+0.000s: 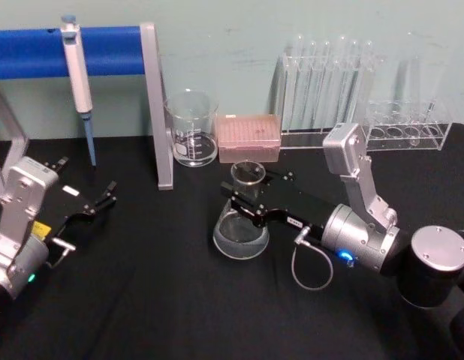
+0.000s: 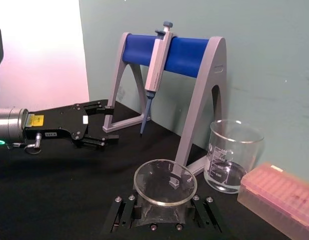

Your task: Grasp the erlenmeyer flask with one hand, shake it three times, then place it back.

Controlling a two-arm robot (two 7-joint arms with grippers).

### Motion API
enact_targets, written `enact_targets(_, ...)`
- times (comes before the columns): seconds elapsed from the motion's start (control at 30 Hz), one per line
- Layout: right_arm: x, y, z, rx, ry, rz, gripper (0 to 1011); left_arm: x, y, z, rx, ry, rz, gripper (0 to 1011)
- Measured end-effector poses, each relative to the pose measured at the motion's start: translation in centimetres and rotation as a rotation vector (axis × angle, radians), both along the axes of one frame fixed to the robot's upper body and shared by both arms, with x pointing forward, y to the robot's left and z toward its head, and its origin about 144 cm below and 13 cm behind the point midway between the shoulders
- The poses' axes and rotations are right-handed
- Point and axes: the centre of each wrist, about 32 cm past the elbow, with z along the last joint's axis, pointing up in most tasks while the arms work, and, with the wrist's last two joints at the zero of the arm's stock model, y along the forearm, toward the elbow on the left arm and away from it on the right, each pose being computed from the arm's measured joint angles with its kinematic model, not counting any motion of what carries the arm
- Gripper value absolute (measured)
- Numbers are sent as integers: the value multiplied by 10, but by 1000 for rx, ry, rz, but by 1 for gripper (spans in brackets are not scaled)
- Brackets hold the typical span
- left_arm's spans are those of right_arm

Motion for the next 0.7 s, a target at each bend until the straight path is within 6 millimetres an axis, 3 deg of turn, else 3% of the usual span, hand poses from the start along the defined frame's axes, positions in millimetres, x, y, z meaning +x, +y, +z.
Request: enact_targets(0.7, 3, 1, -12, -22, 26, -4, 449, 0, 0, 0, 0, 0, 0, 1001)
